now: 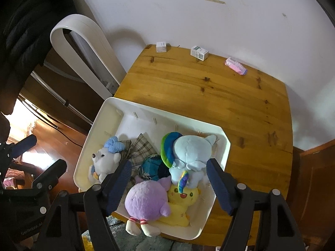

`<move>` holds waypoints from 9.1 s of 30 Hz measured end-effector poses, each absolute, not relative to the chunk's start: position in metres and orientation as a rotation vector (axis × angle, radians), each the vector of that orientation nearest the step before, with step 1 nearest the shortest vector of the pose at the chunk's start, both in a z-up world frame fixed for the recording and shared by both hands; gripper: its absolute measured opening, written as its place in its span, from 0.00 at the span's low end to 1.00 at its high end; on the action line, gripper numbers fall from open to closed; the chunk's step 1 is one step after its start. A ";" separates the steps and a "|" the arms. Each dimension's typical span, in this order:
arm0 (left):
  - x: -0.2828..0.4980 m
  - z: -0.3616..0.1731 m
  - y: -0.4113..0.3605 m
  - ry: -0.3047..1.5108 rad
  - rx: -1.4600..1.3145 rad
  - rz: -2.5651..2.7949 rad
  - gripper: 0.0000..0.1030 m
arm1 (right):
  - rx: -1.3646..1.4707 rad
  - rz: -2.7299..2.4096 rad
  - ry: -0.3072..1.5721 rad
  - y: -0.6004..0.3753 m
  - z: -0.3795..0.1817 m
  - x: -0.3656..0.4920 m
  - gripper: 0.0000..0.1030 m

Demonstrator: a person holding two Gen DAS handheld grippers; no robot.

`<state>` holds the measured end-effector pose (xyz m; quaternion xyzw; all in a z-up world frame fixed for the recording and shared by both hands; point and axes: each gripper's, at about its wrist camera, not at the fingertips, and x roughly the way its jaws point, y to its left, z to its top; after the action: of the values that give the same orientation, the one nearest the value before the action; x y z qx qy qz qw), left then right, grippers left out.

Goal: Organize objects
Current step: 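Release the white plush with the left tool while the right tool releases the pony, then move both tools toward the two white medicine boxes on the table, then grasp the white box with the left tool while the right tool grasps the green-labelled box, then carry both medicine boxes back over the white tray, then release the white box with the left tool while the right tool releases the green-labelled box, then move the right tool toward the pink packet on the table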

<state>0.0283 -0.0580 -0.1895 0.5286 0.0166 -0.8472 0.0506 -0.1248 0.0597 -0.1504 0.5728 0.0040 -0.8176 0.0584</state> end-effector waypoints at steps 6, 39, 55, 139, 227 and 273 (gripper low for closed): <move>0.032 -0.185 -0.050 0.033 1.598 -2.594 0.83 | 1.720 -2.486 0.006 0.063 -0.148 -0.118 0.73; 0.066 -0.143 -0.009 -0.011 1.461 -2.628 0.84 | 1.580 -2.561 -0.103 0.123 -0.125 -0.058 0.73; 0.017 -0.109 -0.028 -0.190 1.401 -2.676 0.84 | 1.522 -2.601 -0.052 0.113 -0.101 -0.107 0.73; -0.415 -0.371 -0.067 0.189 1.798 -2.458 0.42 | 1.496 -2.409 0.448 0.087 -0.353 -0.486 0.34; -0.017 -0.185 -0.090 -0.420 1.660 -2.929 0.46 | 1.517 -2.334 -0.295 0.029 -0.191 -0.080 0.64; 0.054 -0.114 -0.087 -0.283 1.553 -3.078 0.71 | 1.334 -2.546 -0.246 0.116 -0.138 -0.059 0.64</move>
<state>0.0543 -0.0869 -0.1141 0.4433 -0.0809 -0.8786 -0.1579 -0.0592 0.1163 -0.1379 0.4587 -0.0846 -0.8752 0.1279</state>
